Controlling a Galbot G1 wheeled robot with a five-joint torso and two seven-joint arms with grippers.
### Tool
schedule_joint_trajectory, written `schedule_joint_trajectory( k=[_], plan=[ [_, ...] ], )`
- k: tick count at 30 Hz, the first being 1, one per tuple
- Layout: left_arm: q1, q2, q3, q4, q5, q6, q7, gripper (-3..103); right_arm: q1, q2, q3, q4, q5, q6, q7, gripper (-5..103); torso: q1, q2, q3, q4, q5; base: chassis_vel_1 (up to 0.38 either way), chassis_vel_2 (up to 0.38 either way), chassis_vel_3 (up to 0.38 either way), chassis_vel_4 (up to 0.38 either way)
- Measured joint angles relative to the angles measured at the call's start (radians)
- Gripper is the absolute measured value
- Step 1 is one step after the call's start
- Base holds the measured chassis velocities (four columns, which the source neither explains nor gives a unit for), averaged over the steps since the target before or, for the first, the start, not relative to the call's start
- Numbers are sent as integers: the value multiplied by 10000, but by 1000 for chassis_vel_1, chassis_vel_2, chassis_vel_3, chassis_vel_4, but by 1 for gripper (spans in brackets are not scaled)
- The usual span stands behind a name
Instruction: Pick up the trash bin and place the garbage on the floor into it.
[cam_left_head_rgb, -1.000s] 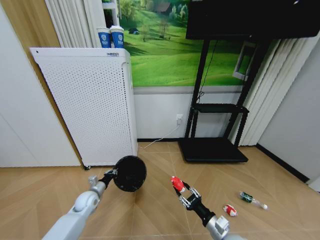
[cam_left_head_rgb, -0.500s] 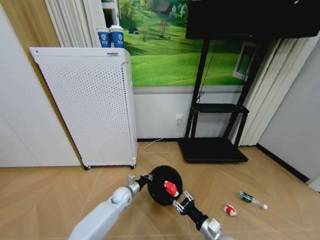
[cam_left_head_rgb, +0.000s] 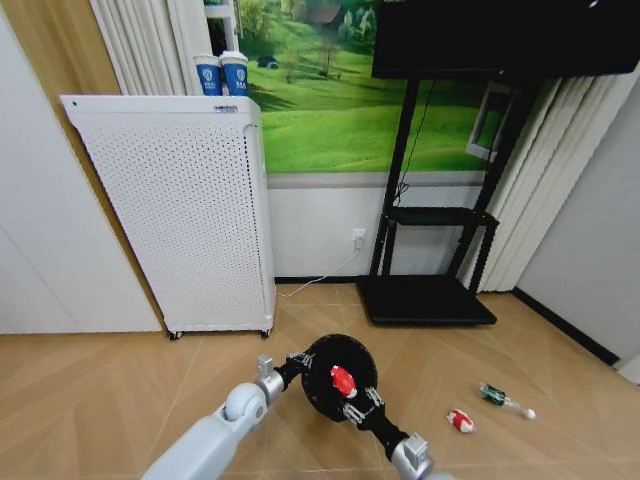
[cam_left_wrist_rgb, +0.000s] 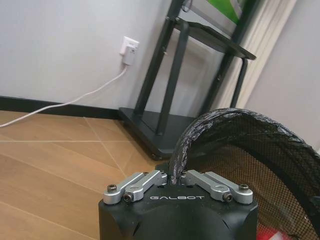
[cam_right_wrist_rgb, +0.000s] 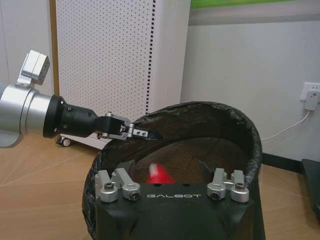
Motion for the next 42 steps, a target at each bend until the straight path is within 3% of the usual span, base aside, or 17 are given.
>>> schedule_joint_trajectory(
  k=[2,3,5,7,10,12,14,16,17,20,21,23,24,42],
  plan=[
    [82,-51,-200,0,25,0,-5,4,-21,26,58,49,36,0,0,72,0,1,0,-1,0,0,0,0,0],
    [127,-87,-355,0,27,0,-12,4,-27,25,96,78,55,5,3,83,0,1,0,-1,0,0,0,0,0],
    [172,-119,-591,0,25,0,-48,4,-45,2,170,148,111,49,30,83,0,1,0,-1,0,0,0,0,0],
    [214,-157,-916,46,22,-6,-140,4,-49,20,266,278,370,150,159,97,0,1,0,-2,-1,0,0,0,0],
    [390,-263,-1629,193,25,-68,-355,4,-64,78,455,479,819,58,271,102,0,1,0,-3,-2,0,0,0,0],
    [505,-294,-1996,228,-10,-72,-475,4,-63,64,558,521,869,-11,303,102,0,1,0,-3,-2,0,0,0,0],
    [1029,-184,-3110,152,-187,-71,-666,4,37,-101,678,500,979,-218,445,89,0,1,0,0,-3,0,0,0,0],
    [1267,-69,-3509,69,-221,-70,-674,4,61,-132,691,467,1039,-281,512,89,0,1,0,2,-2,0,0,0,0],
    [1686,98,-4119,-89,-273,-72,-633,4,88,-140,691,431,1107,-345,574,81,0,1,0,5,4,0,0,0,0],
    [2321,243,-4868,-335,-295,-75,-508,4,107,-113,648,386,1127,-388,619,81,0,0,0,6,-3,1,-5,10,17],
    [2598,267,-5163,-452,-295,-76,-454,4,108,-87,611,380,1122,-392,620,91,0,1,0,4,0,-31,-44,29,51],
    [2959,265,-5532,-601,-293,-76,-365,4,97,-46,564,377,1114,-409,619,91,0,0,0,5,0,-31,-66,36,67],
    [3260,240,-5813,-731,-290,-76,-307,4,87,-15,521,360,1104,-416,619,99,0,1,0,1,-3,-51,-88,56,109],
    [4743,-53,-7038,-1309,-149,-208,-16,4,333,-56,369,-469,818,-258,515,100,0,1,-1,0,0,-211,-231,194,236]
  ],
)
